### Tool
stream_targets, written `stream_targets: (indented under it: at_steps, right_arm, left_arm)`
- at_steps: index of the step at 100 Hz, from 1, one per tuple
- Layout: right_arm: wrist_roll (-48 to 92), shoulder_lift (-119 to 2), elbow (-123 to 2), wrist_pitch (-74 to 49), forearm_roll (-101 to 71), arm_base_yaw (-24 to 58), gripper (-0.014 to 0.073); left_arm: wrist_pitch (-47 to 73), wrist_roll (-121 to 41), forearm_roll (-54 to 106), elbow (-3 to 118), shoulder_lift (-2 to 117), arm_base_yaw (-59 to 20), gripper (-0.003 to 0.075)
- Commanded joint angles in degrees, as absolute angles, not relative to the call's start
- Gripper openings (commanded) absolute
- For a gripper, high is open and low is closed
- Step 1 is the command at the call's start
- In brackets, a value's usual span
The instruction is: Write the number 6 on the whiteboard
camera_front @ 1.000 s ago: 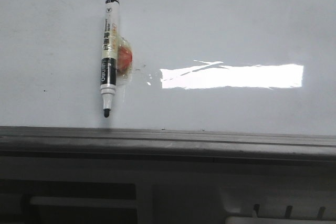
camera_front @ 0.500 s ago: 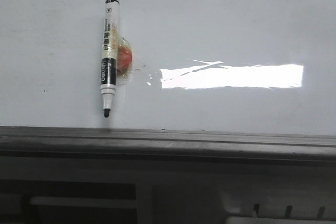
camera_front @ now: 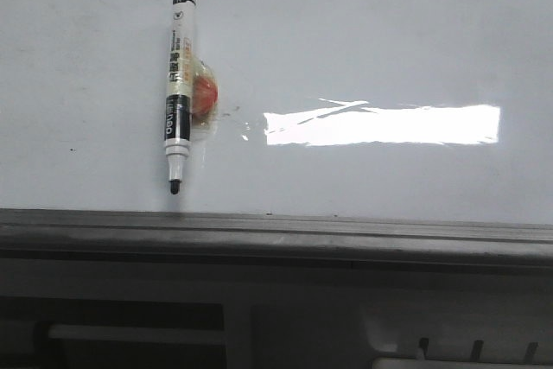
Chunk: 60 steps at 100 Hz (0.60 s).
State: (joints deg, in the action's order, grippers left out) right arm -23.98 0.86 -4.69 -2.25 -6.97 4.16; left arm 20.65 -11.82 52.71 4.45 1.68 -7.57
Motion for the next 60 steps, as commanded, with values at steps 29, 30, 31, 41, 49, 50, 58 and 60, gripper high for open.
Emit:
stream_targets:
  at_steps: [29,30,31,41,49,50,58,60]
  right_arm:
    - [-16.9,-8.8,-20.7,-14.4,-2.1,9.9,0.0197]
    - [-16.9,-9.0,-21.0,-14.4,-2.1,10.3,0.0209]
    - [-16.9,-9.3,-21.1,-14.4,-2.1,10.7,0.0219]
    - [-16.9,-11.5,-22.4,-16.1,-2.4,12.9,0.032]
    - [-16.9,-12.5,-22.5,-16.6,-2.4,14.2,0.0324]
    - [-16.9,-12.5,-22.5,-16.6,-2.4,14.3,0.0324]
    - [-16.9,-12.6,-22.5,-16.6,-2.3,15.1,0.0324]
    - [-16.9,-12.6,-22.5,-16.5,-2.3,15.3,0.0324]
  left_arm:
    - [32.7,-28.8,43.5,26.9,28.9,-9.1,0.0434]
    - [32.7,-28.8,43.5,27.1,29.4,-9.6,0.045]
    - [32.7,-28.9,43.6,27.3,30.3,-9.9,0.0456]
    - [32.6,-32.3,45.7,29.0,36.2,-14.7,0.044]
    - [31.5,-34.3,48.5,29.3,41.0,-19.8,0.0403]
    - [31.1,-34.4,49.1,29.4,41.4,-20.2,0.0401]
    - [27.4,-34.4,51.8,29.4,45.6,-25.2,0.04]
    - [26.2,-34.4,52.4,29.4,46.7,-26.5,0.04]
